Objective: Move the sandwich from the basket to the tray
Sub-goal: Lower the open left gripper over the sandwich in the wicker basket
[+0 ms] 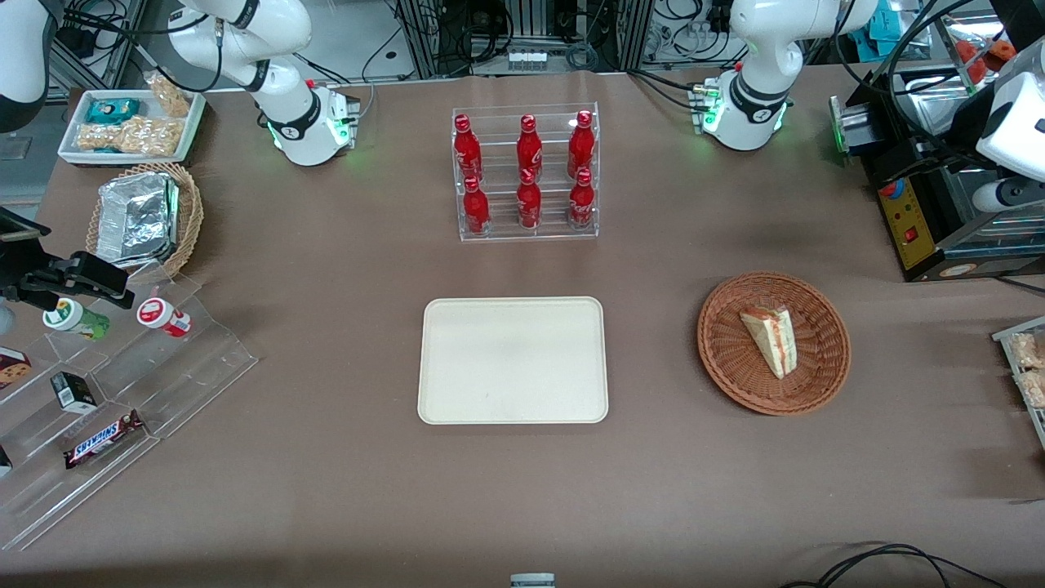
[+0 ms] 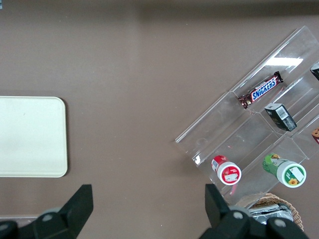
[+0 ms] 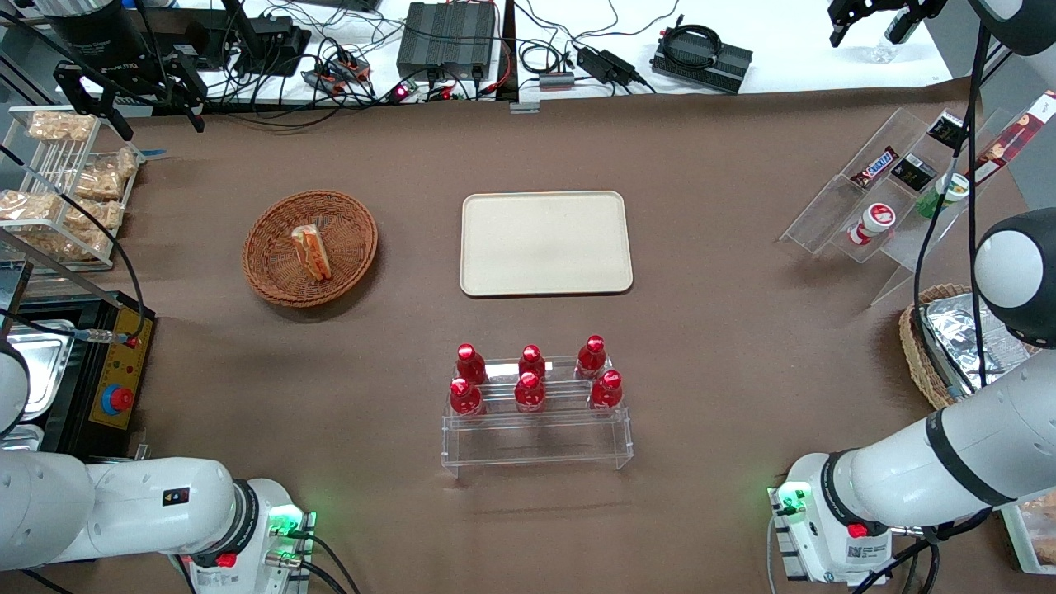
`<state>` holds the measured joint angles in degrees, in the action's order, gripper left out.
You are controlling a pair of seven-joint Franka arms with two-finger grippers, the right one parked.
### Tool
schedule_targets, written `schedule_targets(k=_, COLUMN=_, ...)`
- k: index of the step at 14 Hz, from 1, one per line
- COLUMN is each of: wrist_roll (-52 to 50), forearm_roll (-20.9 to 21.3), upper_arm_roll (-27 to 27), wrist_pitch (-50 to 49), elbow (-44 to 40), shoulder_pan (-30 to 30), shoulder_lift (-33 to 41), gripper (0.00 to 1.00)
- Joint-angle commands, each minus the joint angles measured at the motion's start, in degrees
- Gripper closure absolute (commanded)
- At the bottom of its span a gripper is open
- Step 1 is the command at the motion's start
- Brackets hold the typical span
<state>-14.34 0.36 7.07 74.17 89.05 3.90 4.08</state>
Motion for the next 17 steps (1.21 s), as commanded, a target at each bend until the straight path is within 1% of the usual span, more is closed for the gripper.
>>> schedule_targets(k=1, wrist_roll=0.45, forearm_roll=-0.28, upper_arm_roll=0.13, wrist_pitch=-0.96, elbow=-1.78, shoulder_pan=0.14, shoulder_lift=-0.83, gripper=0.00)
schedule_targets(k=3, wrist_roll=0.28, forearm_roll=-0.10, upper_arm_roll=0.31, wrist_pitch=-0.78, elbow=-1.69, shoulder_pan=-0.04, shoulder_lift=-1.17, gripper=0.00)
schedule_targets(k=5, wrist_roll=-0.52, forearm_roll=-0.62, upper_arm_roll=0.22, wrist_pitch=-0.87, elbow=-1.69, shoulder_pan=-0.04, shoulder_lift=-3.36, gripper=0.00)
schedule_targets(k=7, wrist_roll=-1.04, forearm_roll=-0.71, upper_arm_roll=0.13, wrist_pitch=-1.14, elbow=-1.34, shoulder_pan=0.31, shoulder_lift=-6.09, gripper=0.00)
schedule_targets(k=9, wrist_roll=-1.75, forearm_roll=-1.33, upper_arm_roll=-0.04, wrist_pitch=-1.22, elbow=-1.16, shoulder_pan=0.84, shoulder_lift=-10.38, gripper=0.00)
schedule_targets(k=11, wrist_roll=-1.75, forearm_roll=-1.85, upper_arm_roll=-0.04, wrist_pitch=0.52, elbow=0.59, shoulder_pan=1.28, shoulder_lift=-13.99, gripper=0.00)
schedule_targets(k=12, wrist_roll=-1.75, forearm_roll=-2.64, upper_arm_roll=-0.04, wrist_pitch=5.15, elbow=2.95, shoulder_pan=2.41, shoulder_lift=-14.44, gripper=0.00)
schedule_targets(k=13, wrist_roll=-2.01, forearm_roll=-4.82, upper_arm_roll=-0.04, wrist_pitch=11.98, elbow=6.97, shoulder_pan=3.73, shoulder_lift=-14.45, gripper=0.00)
schedule_targets(k=14, wrist_roll=-3.06, forearm_roll=-8.15, upper_arm_roll=-0.04, wrist_pitch=18.14, elbow=11.01, shoulder_pan=4.87, shoulder_lift=-14.62, gripper=0.00)
schedule_targets(k=15, wrist_roll=-3.41, forearm_roll=-10.01, upper_arm_roll=-0.04, wrist_pitch=24.12, elbow=14.71, shoulder_pan=6.02, shoulder_lift=-14.80, gripper=0.00)
schedule_targets(k=17, wrist_roll=-3.59, forearm_roll=-10.38, upper_arm_roll=0.04, wrist_pitch=32.32, elbow=18.51, shoulder_pan=6.47, shoulder_lift=-16.54, gripper=0.00)
